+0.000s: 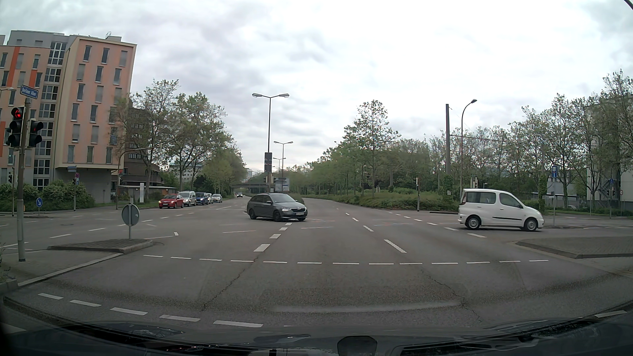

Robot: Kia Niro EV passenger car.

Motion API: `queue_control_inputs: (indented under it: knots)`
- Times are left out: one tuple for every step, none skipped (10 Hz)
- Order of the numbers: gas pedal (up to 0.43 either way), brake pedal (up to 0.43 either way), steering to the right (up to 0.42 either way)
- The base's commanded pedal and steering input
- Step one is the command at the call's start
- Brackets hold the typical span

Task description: Follow the waypoints while adhering to traffic rules and regulations

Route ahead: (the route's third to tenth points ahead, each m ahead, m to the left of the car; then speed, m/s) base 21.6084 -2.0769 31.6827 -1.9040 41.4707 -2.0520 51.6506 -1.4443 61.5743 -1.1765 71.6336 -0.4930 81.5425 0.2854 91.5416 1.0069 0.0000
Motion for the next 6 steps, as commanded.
queue_control_inputs:
  knots:
    - [0.000,0.207,0.013]
    - [0.000,0.207,0.013]
    - [0.000,0.207,0.013]
    - [0.000,0.207,0.013]
    - [0.000,0.207,0.013]
    - [0.000,0.207,0.013]
